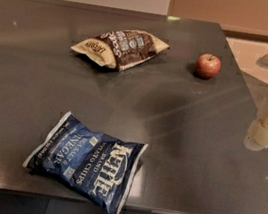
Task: Move apple near blue chip bag
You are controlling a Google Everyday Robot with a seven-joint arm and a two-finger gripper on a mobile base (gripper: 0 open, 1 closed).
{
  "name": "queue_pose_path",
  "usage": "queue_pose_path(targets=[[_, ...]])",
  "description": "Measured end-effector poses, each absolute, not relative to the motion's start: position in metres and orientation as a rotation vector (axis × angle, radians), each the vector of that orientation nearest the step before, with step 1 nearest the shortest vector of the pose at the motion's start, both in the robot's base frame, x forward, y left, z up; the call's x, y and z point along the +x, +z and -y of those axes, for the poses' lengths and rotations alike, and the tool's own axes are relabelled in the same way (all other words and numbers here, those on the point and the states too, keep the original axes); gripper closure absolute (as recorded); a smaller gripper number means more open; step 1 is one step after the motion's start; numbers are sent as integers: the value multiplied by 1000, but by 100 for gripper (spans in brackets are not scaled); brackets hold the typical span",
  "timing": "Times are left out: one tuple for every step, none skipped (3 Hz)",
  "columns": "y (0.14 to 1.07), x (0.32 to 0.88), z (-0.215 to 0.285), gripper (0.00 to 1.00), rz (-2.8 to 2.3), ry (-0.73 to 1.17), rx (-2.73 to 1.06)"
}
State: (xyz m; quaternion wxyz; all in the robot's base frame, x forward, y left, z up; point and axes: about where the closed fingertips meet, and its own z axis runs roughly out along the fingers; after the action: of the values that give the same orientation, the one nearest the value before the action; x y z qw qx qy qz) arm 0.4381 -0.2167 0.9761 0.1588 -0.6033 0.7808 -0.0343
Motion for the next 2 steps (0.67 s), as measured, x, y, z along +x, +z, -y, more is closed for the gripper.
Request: queue_pose_path(targets=[[976, 438, 217, 0, -2232, -98, -1725], [978, 442, 215, 0, -2231, -84, -1699]])
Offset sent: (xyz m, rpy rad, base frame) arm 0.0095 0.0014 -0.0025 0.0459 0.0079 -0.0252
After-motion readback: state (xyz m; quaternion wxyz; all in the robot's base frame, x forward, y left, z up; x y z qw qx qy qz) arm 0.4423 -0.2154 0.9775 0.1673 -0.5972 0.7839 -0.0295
